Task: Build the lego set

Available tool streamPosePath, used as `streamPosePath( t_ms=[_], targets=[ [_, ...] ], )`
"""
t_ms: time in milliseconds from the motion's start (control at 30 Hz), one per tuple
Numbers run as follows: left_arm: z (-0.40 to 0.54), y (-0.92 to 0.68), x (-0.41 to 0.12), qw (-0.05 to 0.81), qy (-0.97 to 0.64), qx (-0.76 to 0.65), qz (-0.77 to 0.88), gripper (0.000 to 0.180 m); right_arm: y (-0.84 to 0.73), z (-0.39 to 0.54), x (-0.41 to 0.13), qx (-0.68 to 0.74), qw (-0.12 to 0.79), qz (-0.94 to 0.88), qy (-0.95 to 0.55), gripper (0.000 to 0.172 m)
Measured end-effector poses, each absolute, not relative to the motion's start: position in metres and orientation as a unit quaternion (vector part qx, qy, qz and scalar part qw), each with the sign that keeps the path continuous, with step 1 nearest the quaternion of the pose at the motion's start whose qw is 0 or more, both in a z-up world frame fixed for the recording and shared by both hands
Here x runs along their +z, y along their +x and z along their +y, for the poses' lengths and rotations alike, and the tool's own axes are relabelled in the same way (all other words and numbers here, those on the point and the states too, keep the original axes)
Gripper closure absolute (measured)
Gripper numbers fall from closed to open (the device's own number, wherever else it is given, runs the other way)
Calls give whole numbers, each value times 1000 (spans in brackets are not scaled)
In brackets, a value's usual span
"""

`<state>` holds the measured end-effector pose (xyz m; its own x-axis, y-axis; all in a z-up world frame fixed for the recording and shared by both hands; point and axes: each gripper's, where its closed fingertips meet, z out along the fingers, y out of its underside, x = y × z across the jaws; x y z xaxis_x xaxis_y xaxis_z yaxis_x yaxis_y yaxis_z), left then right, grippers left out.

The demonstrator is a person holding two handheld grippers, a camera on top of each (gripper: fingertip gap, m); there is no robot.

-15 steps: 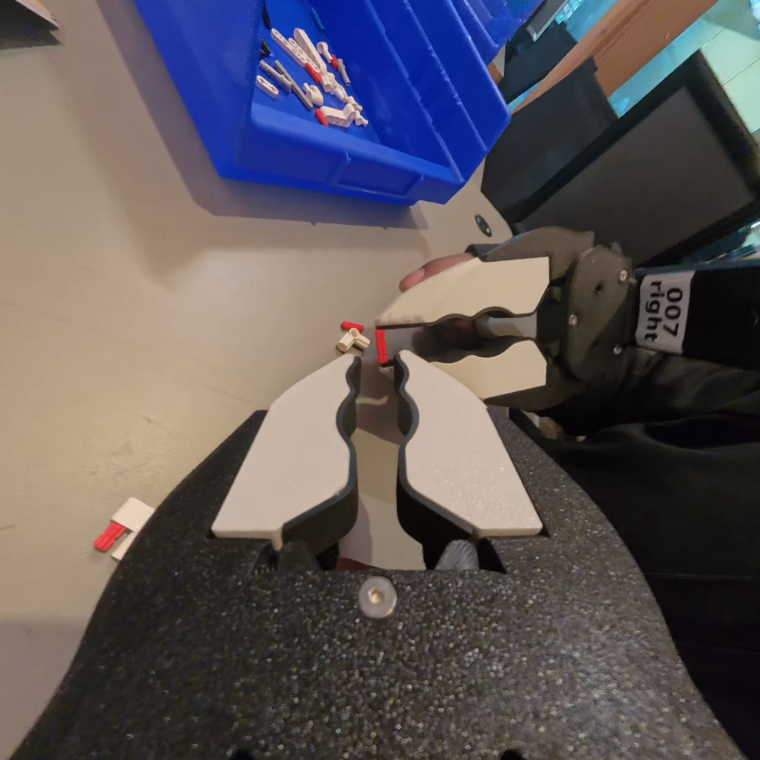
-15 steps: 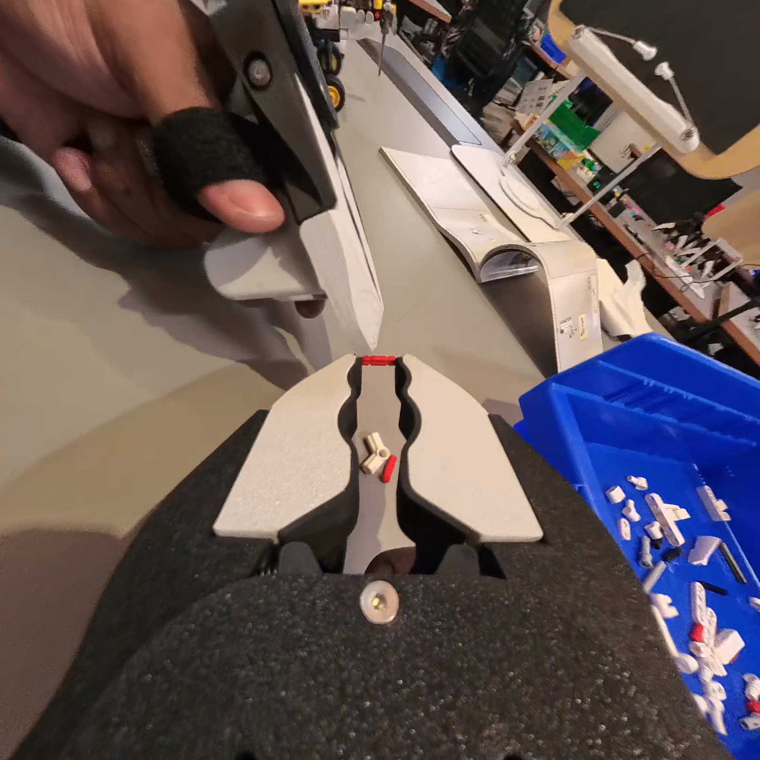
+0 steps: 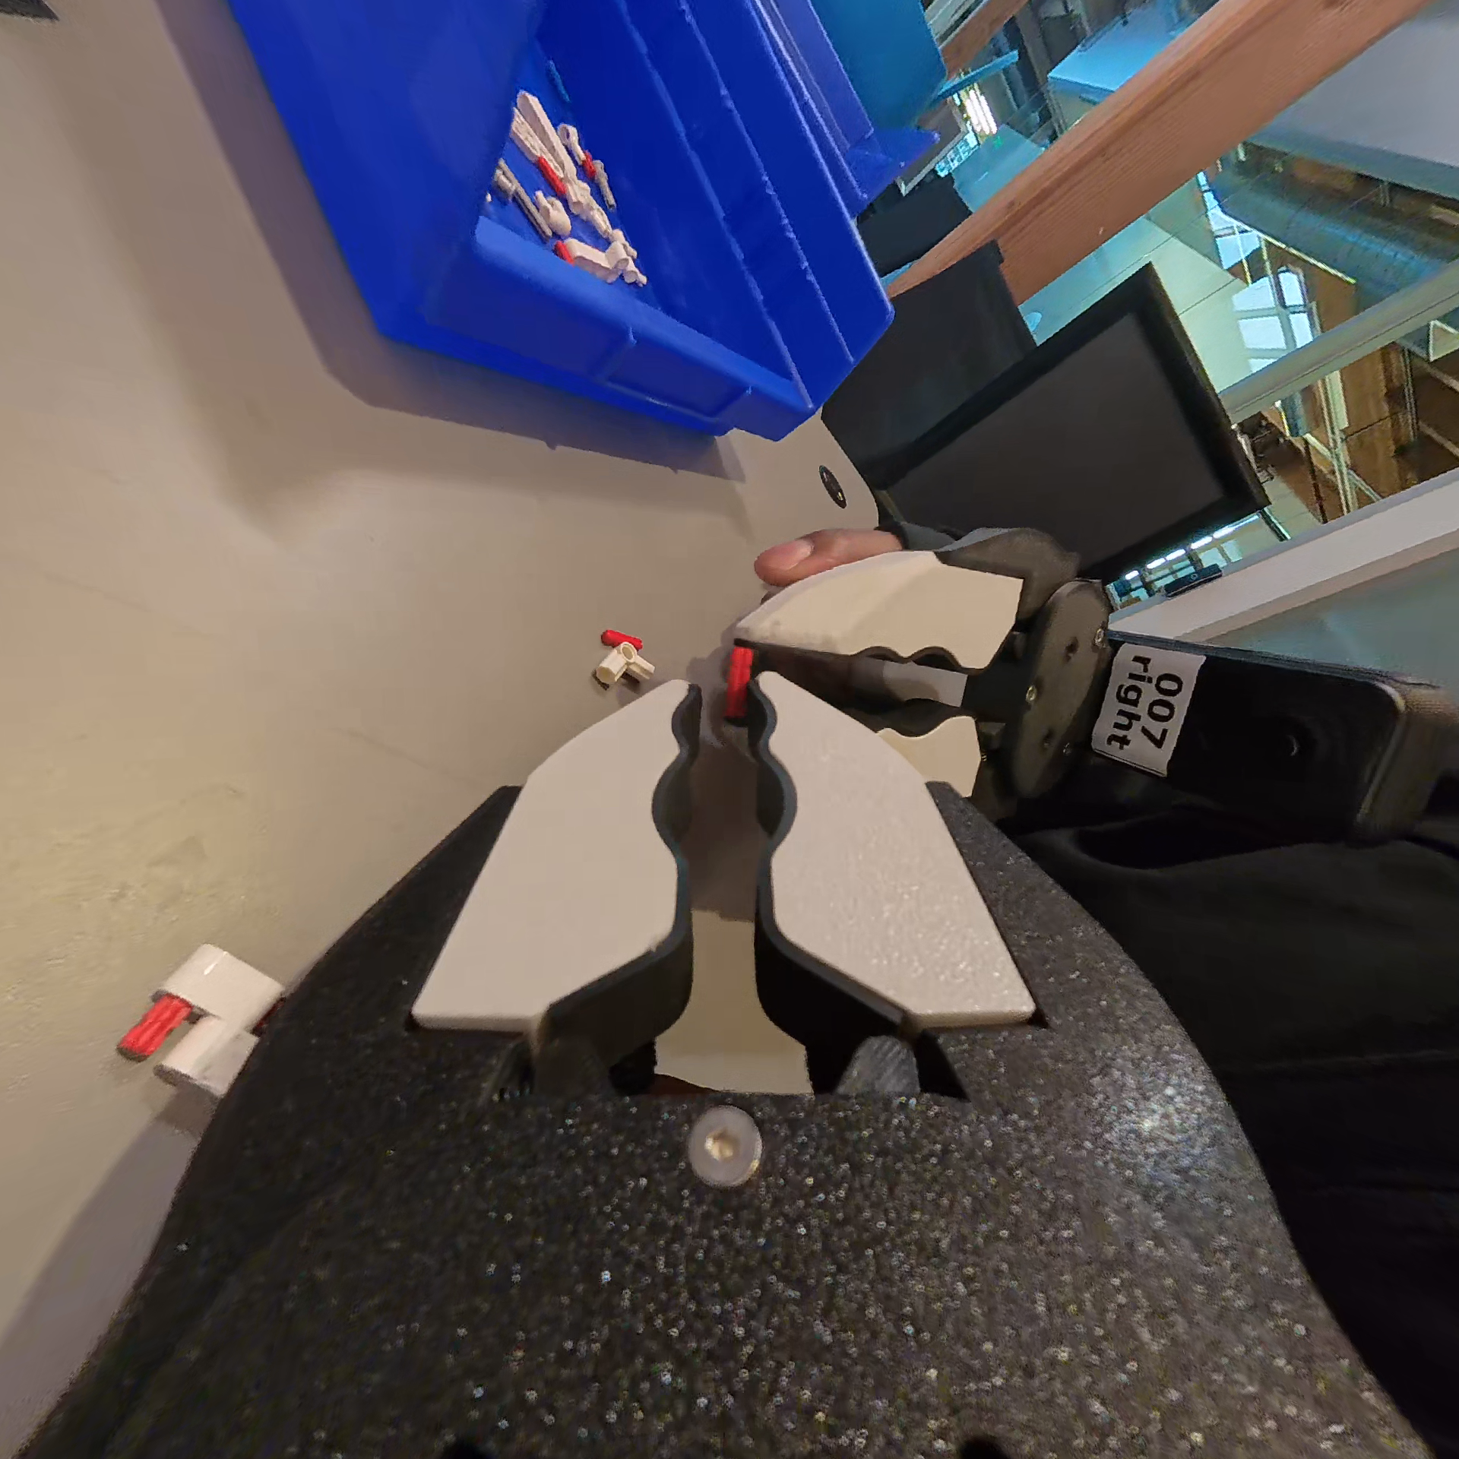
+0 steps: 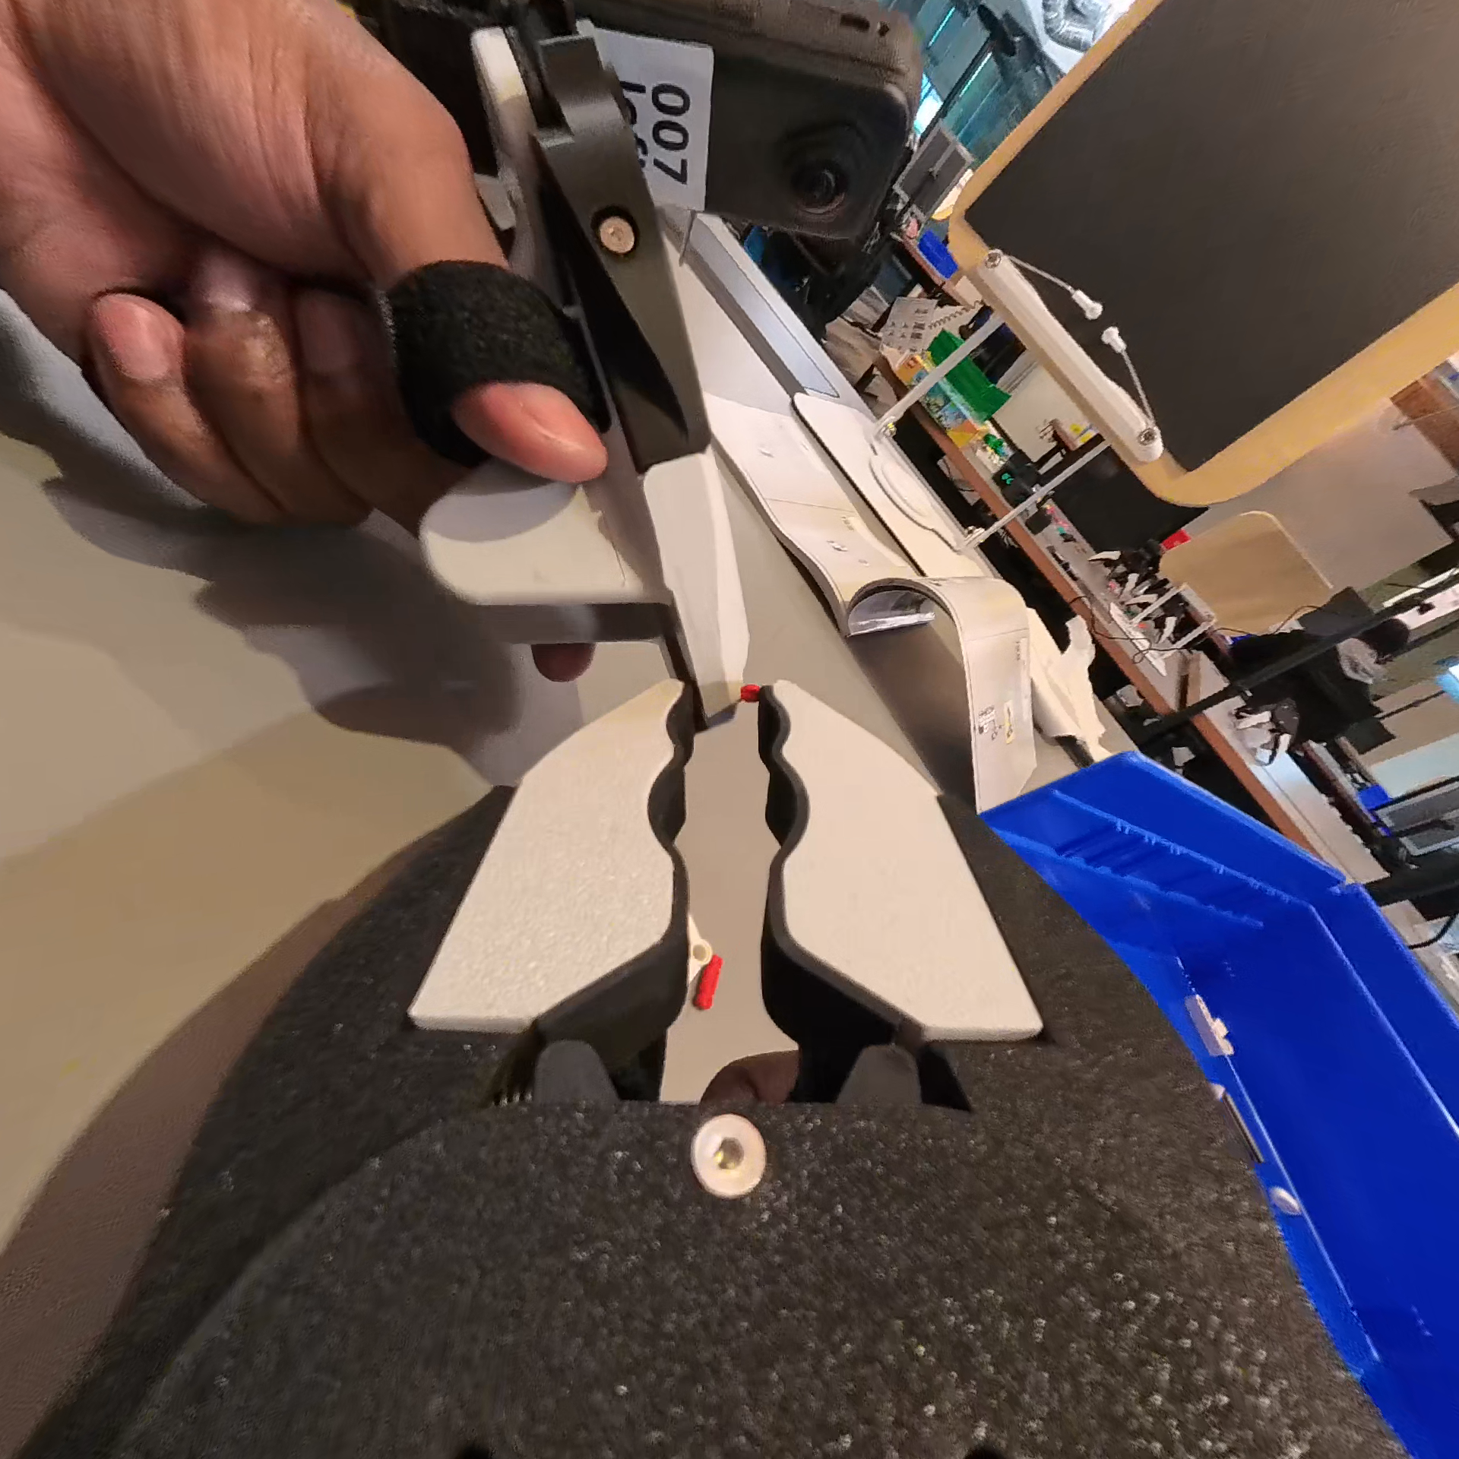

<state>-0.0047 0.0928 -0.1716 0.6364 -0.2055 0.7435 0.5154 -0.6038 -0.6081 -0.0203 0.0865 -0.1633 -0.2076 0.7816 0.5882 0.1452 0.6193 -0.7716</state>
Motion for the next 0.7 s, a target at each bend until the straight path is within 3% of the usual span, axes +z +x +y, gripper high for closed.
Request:
streamPosePath(
  t_ms=[167,367,533,700],
  targets=[
    [87,-14,-174,448,-812,-369,-56,177,-28,83,-167,291,534,-734,-303,156],
    [76,-37,-178,450,-853,-263,23,177,-38,89,-166,292,502,-791,-192,139],
    [66,-36,-184,419,-873,-235,81,177,-48,77,-173,253,470,-845,-29,139],
    [62,-41,-191,401,-885,-216,92,177,-53,63,-177,271,454,-848,41,145]
  ],
)
